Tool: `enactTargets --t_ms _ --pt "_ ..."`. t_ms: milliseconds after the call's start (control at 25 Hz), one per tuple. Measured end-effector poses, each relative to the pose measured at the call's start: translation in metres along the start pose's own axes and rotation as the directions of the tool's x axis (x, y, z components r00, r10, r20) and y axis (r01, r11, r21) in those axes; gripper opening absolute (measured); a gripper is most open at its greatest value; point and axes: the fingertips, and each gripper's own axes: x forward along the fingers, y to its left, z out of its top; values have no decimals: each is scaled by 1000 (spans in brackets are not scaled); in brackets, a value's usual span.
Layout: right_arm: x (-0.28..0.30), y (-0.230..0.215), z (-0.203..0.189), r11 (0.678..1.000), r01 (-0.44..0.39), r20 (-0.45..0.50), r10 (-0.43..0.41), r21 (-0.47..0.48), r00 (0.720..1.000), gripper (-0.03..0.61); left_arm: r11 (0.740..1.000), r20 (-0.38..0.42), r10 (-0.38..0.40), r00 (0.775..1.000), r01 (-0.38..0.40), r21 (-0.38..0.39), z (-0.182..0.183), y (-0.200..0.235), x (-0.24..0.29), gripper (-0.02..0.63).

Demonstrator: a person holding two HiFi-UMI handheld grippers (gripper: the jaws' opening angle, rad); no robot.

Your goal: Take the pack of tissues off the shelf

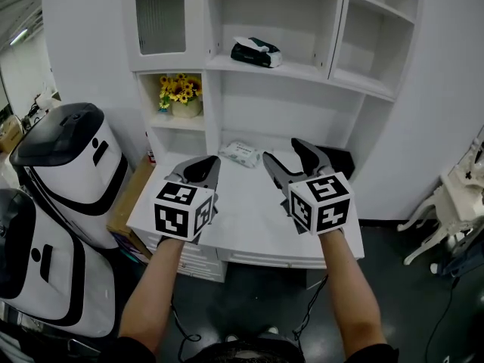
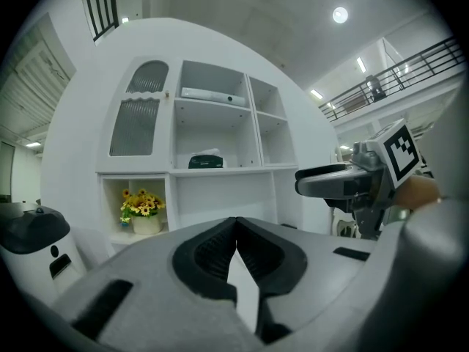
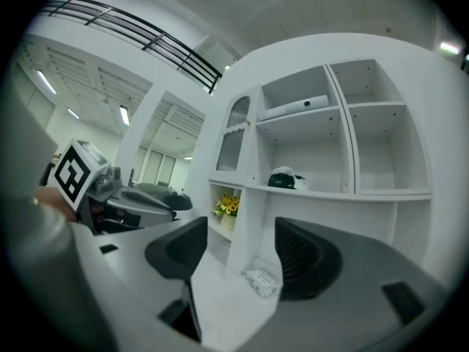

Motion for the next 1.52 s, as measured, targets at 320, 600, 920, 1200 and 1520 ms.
enactTargets --t_ms 320,600,920,1200,1520 --pt "23 -21 13 1000 -2 4 2 -28 1000 304 1000 -7 -8 1000 8 2 5 12 25 9" --pt "63 -60 31 995 -23 18 25 -100 1000 302 995 -16 -70 997 71 70 25 12 80 9" --pt "120 -107 58 975 -100 23 106 -197 994 287 997 1 -47 999 46 67 60 30 147 9" --pt "167 -140 82 947 -138 21 150 -290 988 272 998 29 -25 999 23 64 79 46 192 9" --pt "219 -164 92 915 -167 -22 170 -368 985 247 999 33 16 999 -18 52 83 66 223 9"
